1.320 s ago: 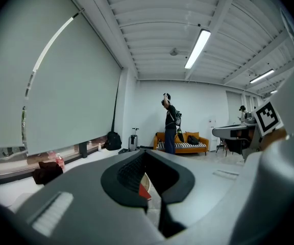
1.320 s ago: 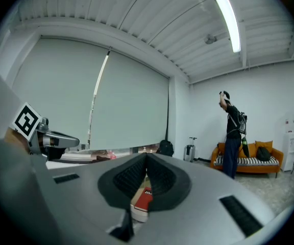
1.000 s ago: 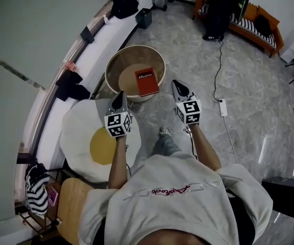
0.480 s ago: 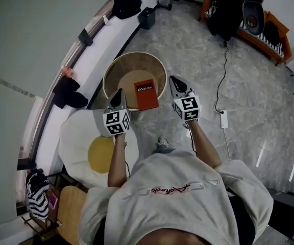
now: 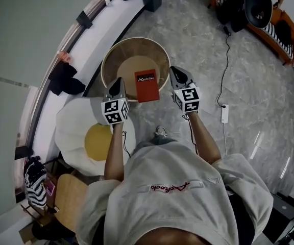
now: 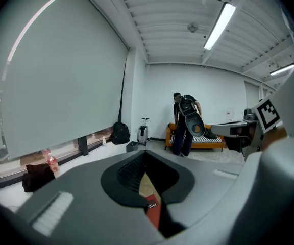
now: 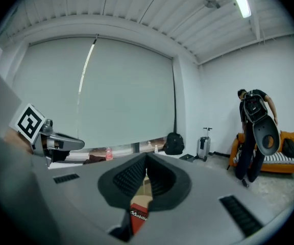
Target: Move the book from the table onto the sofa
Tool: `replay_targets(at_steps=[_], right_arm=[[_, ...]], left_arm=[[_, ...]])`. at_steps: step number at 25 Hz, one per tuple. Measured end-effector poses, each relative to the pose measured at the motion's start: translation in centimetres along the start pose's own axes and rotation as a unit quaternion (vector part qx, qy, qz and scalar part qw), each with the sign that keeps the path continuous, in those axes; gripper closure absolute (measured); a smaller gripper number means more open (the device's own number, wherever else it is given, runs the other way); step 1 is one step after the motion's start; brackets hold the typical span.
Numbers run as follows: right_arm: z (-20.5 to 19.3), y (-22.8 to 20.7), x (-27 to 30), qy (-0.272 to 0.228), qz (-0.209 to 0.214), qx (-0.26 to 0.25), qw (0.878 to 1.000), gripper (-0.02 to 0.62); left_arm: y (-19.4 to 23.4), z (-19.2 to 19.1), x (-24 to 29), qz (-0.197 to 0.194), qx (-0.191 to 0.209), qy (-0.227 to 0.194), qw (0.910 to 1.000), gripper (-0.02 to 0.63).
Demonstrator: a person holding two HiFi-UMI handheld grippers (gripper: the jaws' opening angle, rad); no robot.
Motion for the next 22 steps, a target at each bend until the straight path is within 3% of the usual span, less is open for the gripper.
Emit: replay_targets(at_steps=[11, 22], right_arm=[[-8.4, 0.5, 5.6, 0.085, 0.0, 0.029, 0.996, 0.586], [-19.2, 0.4, 7.6, 0.166, -0.013, 0.066, 0.984, 0.586]], left_arm=[[5.3, -7.7, 5.3, -0.008, -0.019, 0.085, 0.9962, 0.597], [6.8, -17.6, 8.0, -0.016, -0.055, 0.156, 0.986, 0.597]])
Point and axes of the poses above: the fingertips, and each gripper's own axes: x forward along the fingers, y to its left, z out of its top, the point moved 6 cm from there along -x, backward along the fingers, and after that the axes turned 7 degrees about -y, right-handed, at the moved point
